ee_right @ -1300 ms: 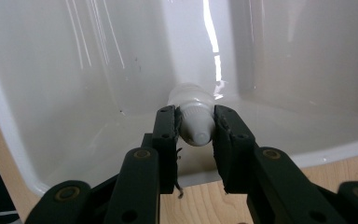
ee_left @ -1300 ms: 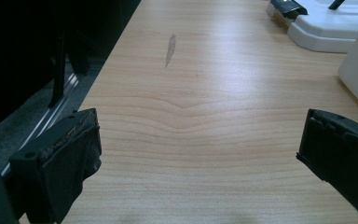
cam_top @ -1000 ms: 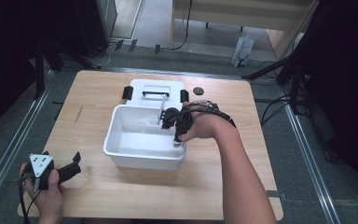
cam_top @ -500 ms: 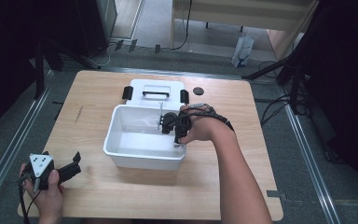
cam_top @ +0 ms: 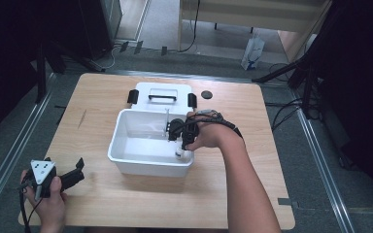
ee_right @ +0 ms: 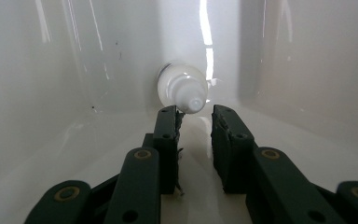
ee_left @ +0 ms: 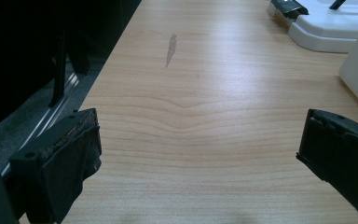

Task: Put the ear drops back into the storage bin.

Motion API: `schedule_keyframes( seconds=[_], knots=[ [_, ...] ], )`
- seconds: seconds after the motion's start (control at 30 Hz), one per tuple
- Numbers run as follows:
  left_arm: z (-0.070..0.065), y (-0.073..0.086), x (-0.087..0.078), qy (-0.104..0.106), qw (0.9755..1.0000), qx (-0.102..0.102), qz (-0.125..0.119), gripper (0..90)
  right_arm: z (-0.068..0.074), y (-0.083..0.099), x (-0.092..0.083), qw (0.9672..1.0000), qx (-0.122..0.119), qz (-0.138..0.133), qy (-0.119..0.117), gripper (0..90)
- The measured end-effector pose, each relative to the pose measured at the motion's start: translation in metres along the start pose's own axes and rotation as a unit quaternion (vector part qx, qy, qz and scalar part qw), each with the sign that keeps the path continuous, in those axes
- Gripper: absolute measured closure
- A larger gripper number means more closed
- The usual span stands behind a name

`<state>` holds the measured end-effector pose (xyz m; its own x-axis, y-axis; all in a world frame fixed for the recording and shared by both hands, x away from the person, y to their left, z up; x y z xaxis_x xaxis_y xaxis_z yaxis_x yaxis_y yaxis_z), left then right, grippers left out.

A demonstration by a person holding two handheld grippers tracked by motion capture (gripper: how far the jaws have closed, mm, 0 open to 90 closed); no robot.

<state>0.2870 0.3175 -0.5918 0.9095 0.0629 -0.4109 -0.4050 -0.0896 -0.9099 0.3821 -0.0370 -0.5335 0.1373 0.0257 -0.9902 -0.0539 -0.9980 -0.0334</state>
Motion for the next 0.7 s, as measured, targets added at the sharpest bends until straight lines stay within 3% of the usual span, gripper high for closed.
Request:
schedule_keyframes(
  seconds=[0.17,0.33,0.43,0.57,0.6,0.67,0.7],
  knots=[
    [0.000,0.000,0.000,0.000,1.0000,0.000,0.000,0.0,0.000,0.000,0.000,1.0000,0.005,0.000,0.000,72.2],
    [0.000,0.000,0.000,0.000,1.0000,0.000,0.001,0.0,0.000,0.000,-0.002,1.0000,0.007,-0.002,0.002,65.0],
    [0.000,0.000,0.000,0.000,1.0000,0.000,0.001,0.0,-0.002,-0.001,-0.004,0.9999,0.007,-0.009,0.010,57.8],
    [0.000,0.000,0.000,-0.001,1.0000,-0.001,0.000,0.0,-0.005,-0.003,-0.015,0.9992,0.031,-0.018,0.020,40.5],
    [0.000,0.000,0.000,-0.001,1.0000,-0.002,-0.001,0.0,-0.005,-0.003,-0.015,0.9992,0.031,-0.018,0.020,40.5],
    [0.000,0.000,0.000,-0.001,1.0000,-0.001,0.000,0.0,-0.008,-0.005,-0.024,0.9980,0.045,-0.032,0.030,27.5],
    [0.000,0.000,0.000,-0.001,1.0000,-0.001,0.000,0.0,-0.008,-0.005,-0.024,0.9980,0.045,-0.032,0.030,27.5]
  ],
)
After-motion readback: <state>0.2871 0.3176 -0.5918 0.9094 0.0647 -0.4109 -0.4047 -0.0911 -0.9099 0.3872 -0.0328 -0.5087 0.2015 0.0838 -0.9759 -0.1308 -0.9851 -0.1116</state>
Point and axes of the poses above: each handheld gripper's, and its own axes: x roughly forward along the jaws, y roughly out of its underside, z roughly to its left, the point moved 10 cm from there along x, roughly forward along the jaws, and after that the axes turned 1 degree about -x, right-handed, at the moved point
